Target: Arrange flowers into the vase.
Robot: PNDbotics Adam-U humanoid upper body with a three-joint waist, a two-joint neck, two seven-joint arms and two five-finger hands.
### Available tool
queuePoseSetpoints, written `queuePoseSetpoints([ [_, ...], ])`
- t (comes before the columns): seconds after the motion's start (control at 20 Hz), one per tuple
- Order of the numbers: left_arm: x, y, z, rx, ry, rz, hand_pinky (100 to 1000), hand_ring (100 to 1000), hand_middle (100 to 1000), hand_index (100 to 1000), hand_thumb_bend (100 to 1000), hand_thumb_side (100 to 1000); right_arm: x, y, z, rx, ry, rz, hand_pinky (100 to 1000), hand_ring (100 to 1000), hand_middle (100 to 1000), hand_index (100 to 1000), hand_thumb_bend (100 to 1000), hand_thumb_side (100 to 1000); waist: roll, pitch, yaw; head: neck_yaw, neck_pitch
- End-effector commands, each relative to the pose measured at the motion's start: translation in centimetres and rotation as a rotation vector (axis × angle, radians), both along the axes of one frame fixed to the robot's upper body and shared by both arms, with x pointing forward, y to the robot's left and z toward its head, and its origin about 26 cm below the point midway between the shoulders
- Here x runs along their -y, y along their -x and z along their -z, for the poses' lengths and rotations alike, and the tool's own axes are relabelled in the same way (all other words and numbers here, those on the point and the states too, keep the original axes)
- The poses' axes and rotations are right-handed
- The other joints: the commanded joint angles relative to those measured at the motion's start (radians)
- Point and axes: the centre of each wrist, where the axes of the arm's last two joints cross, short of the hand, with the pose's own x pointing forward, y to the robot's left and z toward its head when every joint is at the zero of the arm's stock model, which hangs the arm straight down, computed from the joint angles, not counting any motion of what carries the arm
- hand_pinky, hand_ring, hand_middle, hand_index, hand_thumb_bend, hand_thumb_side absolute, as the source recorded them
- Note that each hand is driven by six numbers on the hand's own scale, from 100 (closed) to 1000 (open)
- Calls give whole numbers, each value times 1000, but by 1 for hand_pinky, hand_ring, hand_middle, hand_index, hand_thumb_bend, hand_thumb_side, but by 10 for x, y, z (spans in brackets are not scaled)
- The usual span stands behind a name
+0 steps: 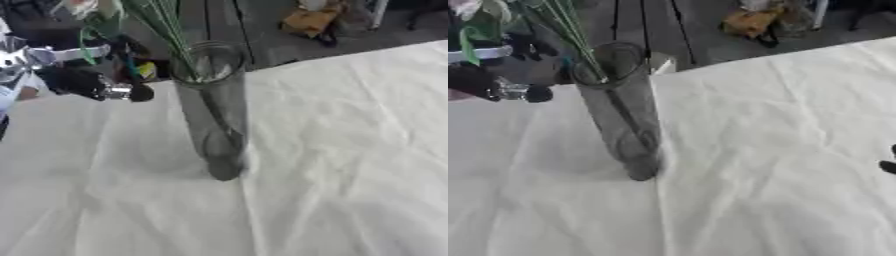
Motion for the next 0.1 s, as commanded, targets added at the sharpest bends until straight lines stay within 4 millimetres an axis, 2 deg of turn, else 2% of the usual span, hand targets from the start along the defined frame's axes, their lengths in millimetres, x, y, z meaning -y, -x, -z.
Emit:
queuePoseSetpoints([
  [0.05,-12,14,-17,63,-3,-27,857,881,943,1000,612,1000,1,2,-3,22,0,2,739,826,683,912,100,1000,-16,-32,3,-4,-5],
  [0.1,-13,16,-17,67,2,-27,856,880,941,1000,610,1000,1,2,-3,22,0,3,739,826,683,912,100,1000,-17,-32,4,-4,-5],
])
